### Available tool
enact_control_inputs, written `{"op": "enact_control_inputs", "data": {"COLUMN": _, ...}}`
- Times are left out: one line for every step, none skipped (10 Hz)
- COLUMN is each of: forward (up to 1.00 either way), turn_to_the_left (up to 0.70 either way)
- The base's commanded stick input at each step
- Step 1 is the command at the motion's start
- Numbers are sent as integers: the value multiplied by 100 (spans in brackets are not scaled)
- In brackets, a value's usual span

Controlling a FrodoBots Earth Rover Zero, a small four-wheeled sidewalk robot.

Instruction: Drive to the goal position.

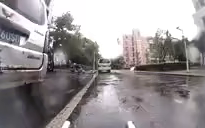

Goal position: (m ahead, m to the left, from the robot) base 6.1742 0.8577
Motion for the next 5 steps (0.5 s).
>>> {"op": "enact_control_inputs", "data": {"forward": 70, "turn_to_the_left": 0}}
{"op": "enact_control_inputs", "data": {"forward": 70, "turn_to_the_left": 0}}
{"op": "enact_control_inputs", "data": {"forward": 70, "turn_to_the_left": 0}}
{"op": "enact_control_inputs", "data": {"forward": 70, "turn_to_the_left": 0}}
{"op": "enact_control_inputs", "data": {"forward": 70, "turn_to_the_left": 0}}
